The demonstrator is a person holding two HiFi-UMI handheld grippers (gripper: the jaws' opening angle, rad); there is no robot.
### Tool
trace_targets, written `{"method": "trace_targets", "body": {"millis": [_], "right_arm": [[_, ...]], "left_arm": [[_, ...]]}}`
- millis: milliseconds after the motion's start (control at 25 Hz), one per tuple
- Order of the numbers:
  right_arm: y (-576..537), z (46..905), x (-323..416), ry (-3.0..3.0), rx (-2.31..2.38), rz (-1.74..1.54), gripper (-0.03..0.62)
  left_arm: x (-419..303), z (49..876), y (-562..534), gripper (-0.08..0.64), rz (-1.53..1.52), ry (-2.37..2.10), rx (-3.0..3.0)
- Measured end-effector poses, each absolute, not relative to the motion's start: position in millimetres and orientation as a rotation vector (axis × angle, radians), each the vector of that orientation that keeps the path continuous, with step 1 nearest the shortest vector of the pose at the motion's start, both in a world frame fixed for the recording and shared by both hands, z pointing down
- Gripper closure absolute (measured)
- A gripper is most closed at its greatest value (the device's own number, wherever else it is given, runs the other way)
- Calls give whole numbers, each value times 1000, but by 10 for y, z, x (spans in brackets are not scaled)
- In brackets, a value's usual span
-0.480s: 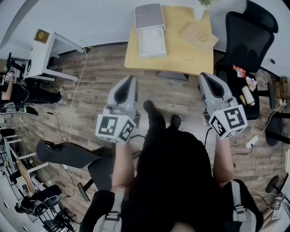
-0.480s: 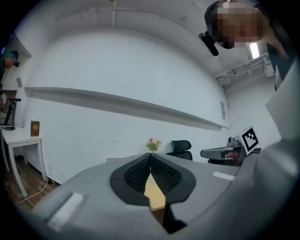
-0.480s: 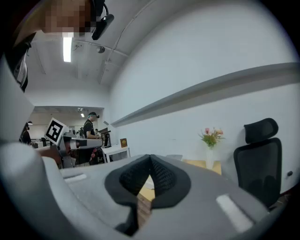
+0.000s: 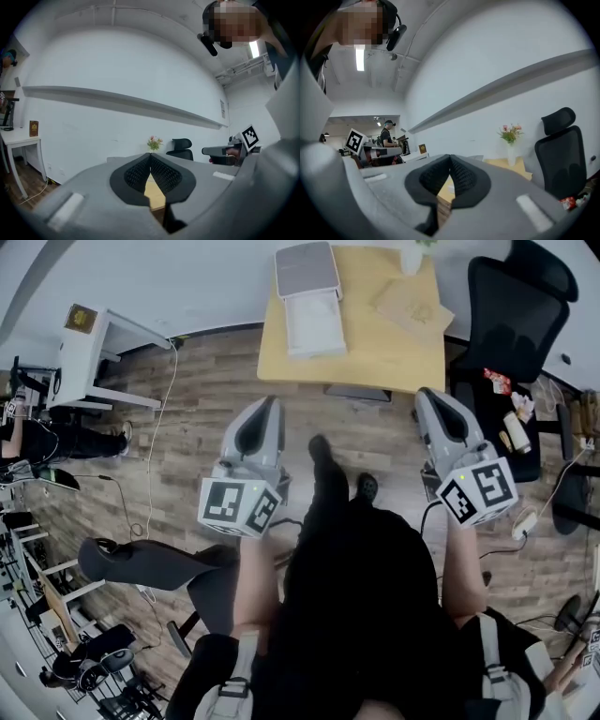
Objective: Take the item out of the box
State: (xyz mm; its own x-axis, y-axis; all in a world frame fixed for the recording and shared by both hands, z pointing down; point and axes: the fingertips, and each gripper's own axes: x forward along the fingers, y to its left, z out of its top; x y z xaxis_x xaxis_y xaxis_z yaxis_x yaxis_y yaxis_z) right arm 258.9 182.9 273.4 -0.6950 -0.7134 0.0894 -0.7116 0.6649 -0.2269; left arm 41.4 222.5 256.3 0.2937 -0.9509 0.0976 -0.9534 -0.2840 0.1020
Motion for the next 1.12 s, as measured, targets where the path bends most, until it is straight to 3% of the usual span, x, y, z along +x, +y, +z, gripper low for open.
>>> {"method": "trace_targets", "body": {"millis": [1120], "right_arm": [[57, 2768, 1142, 2946, -1374, -348, 589]], "left_arm": [[-766, 2638, 250, 551, 12, -1596, 2529]]}}
